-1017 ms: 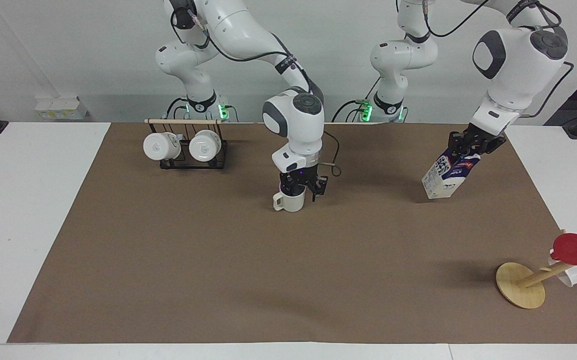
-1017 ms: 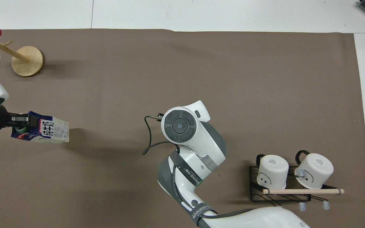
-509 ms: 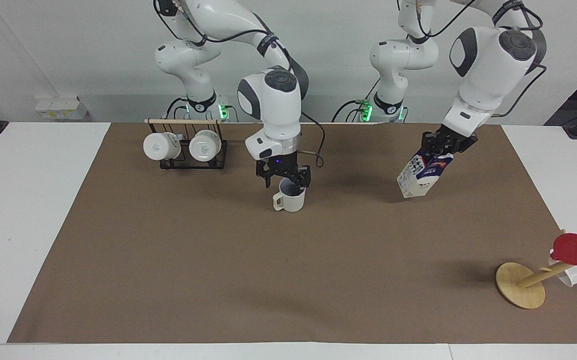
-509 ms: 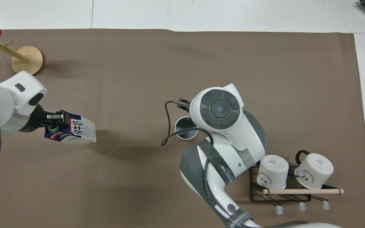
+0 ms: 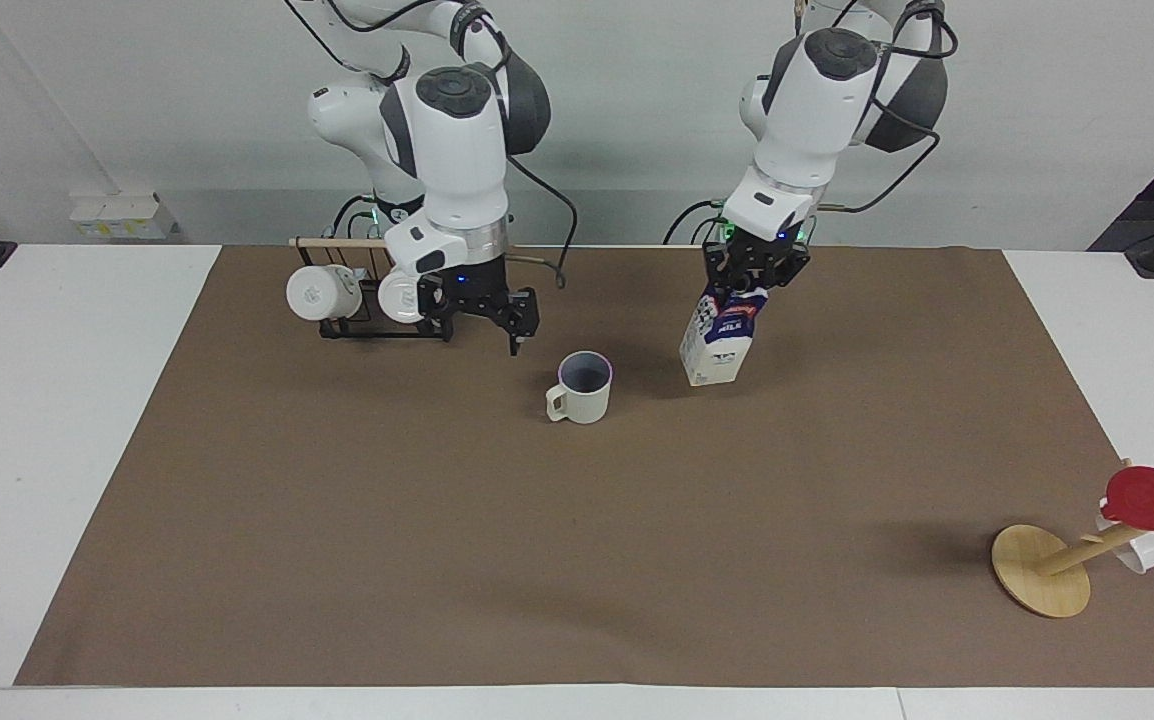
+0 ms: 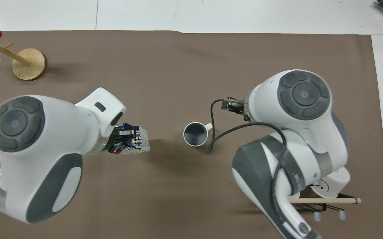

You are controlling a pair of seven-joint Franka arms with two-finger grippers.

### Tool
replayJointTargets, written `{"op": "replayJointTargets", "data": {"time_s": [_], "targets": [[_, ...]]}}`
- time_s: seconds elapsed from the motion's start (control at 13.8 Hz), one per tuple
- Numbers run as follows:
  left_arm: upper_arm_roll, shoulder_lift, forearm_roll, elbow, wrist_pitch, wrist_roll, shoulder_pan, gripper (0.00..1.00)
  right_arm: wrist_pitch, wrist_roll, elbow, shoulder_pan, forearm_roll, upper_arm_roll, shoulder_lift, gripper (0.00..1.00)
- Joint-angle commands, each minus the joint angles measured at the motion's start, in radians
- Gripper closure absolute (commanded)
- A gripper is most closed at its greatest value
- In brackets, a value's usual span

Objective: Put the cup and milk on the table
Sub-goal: 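Set the mug down with the right gripper while the left gripper carries the carton, then place the milk carton beside the mug and open the left gripper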

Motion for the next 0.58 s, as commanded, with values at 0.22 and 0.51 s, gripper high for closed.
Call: {"op": "replayJointTargets", "data": {"time_s": [0.22,0.51], "targets": [[0.02,0.077,0.002,-0.003,0.122,-0.08,-0.093,0.61,-0.088,-0.239,-0.016,-0.161,0.009,0.011,-0.11,0.0],[0.021,0.141,0.031,-0.003,0.16,-0.081,-0.099,0.61,-0.174,-0.368,-0.011,-0.25,0.036,0.01,-0.173,0.0]]}}
